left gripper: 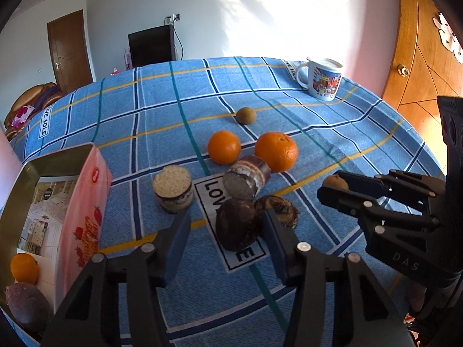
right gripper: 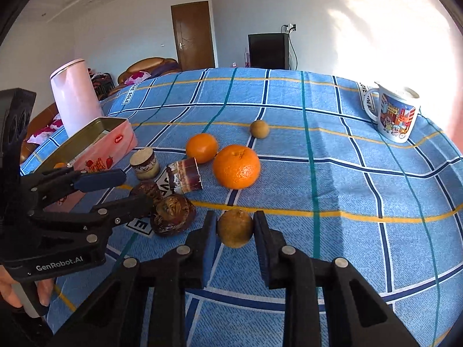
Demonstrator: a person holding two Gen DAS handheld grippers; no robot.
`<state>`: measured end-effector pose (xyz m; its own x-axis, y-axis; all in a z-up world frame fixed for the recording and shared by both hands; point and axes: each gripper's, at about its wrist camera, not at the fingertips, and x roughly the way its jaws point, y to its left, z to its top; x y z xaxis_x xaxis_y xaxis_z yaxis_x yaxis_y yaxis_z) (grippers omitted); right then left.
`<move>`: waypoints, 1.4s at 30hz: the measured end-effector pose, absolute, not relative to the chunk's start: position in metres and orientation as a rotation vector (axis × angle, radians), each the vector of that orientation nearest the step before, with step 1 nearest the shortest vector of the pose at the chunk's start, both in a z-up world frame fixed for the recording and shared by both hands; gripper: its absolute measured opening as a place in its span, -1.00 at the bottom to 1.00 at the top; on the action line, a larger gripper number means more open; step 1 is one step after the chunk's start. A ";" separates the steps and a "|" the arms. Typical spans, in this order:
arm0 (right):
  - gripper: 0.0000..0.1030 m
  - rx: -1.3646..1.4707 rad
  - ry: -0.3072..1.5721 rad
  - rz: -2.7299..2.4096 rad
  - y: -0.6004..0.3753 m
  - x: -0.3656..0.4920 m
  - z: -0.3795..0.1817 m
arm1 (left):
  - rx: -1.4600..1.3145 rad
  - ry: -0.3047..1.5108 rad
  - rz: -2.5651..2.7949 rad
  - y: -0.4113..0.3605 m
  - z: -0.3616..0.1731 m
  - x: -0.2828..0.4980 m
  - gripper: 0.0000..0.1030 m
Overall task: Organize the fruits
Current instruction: 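Grasp a round brown fruit with the right tool while the left grasps a dark brown fruit, then lift both held fruits and carry them toward the tin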
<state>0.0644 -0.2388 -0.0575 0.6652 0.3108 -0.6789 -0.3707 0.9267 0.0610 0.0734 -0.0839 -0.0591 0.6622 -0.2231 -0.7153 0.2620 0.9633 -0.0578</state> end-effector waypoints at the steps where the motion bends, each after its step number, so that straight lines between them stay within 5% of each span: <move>1: -0.47 -0.081 0.750 0.388 -0.239 0.064 -0.058 | 0.046 0.806 -0.278 -0.083 -0.060 0.074 -0.03; 6: -0.47 -0.086 0.731 0.409 -0.238 0.061 -0.056 | 0.014 0.826 -0.307 -0.079 -0.062 0.077 -0.48; 42: -0.47 -0.079 0.485 0.440 -0.243 0.023 -0.035 | -0.004 0.557 -0.227 -0.063 -0.032 0.040 -0.53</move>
